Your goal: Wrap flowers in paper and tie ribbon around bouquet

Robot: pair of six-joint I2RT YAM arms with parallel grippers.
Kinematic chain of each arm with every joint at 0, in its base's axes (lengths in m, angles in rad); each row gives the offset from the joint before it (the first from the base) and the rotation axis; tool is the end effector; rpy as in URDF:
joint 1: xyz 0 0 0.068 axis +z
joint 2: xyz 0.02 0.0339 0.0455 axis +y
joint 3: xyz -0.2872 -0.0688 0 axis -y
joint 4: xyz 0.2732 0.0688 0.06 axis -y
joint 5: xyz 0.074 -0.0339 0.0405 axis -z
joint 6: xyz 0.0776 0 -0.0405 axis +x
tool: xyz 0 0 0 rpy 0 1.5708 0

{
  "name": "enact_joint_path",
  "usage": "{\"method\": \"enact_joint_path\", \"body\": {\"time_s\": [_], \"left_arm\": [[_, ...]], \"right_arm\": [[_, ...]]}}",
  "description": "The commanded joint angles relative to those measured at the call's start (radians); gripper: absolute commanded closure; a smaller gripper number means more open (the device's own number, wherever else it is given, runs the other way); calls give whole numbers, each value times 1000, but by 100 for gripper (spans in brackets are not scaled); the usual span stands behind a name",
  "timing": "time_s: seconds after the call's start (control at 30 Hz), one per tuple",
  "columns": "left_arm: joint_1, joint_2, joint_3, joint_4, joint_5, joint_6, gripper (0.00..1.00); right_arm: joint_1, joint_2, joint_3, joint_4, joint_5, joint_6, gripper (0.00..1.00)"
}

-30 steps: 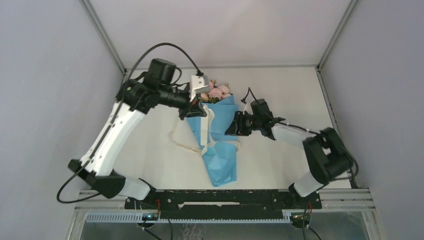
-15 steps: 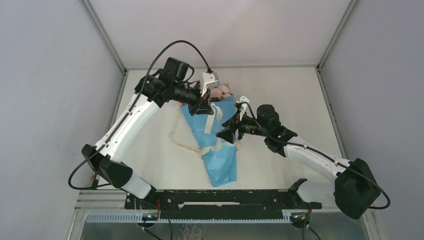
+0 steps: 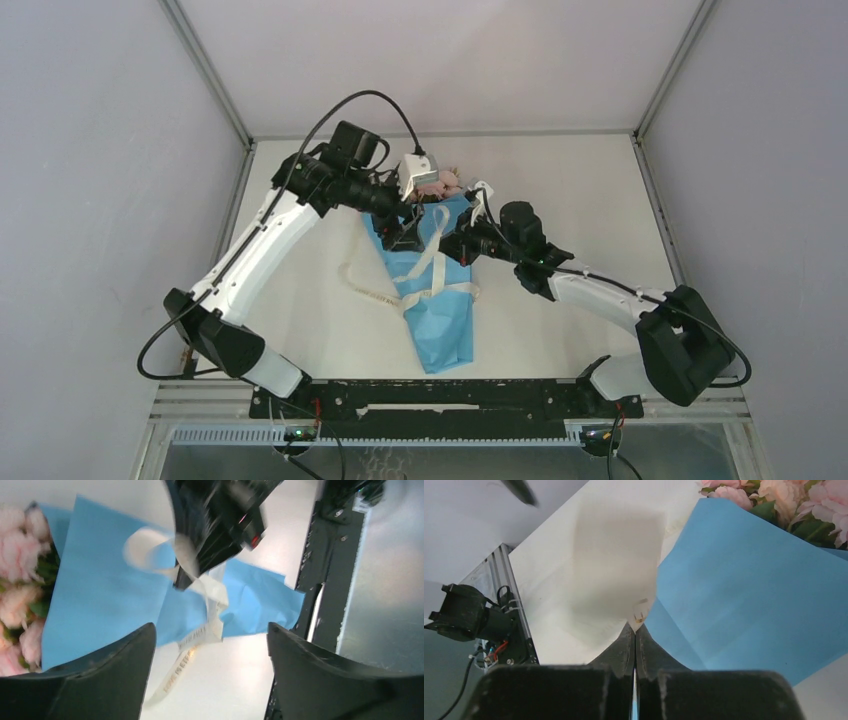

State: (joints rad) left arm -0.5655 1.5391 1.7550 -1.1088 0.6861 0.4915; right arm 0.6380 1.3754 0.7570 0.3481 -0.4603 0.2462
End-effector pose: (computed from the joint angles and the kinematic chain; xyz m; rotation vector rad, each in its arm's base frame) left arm 0.2683 -0.2285 0.4133 1.4443 1.8851 -0.8717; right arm 0.2686 0.2421 0.2474 -0.7063 1.8089 1.0270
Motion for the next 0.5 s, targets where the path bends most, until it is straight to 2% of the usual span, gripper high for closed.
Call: {"method": "enact_joint_path", "body": {"time_s": [0.0,0.13,0.2,0.3,0.47], "left_arm": [[84,-32,-153,19,-223,-62,2],[322,-35,-349,221,-374,-252,0],[406,19,-396,266,-440,-278,0],[418,118,-437,268,-520,-236,0],[410,261,-463,237,-504,-202,0]], "right_arm": [[-18,-27,45,3,24,76,100],[4,-37,41,-49,42,59,100],[14,-36,41,-49,42,58,100],[18,-32,41,-40,46,65,100],[21,-37,41,-46,50,66,100]]}}
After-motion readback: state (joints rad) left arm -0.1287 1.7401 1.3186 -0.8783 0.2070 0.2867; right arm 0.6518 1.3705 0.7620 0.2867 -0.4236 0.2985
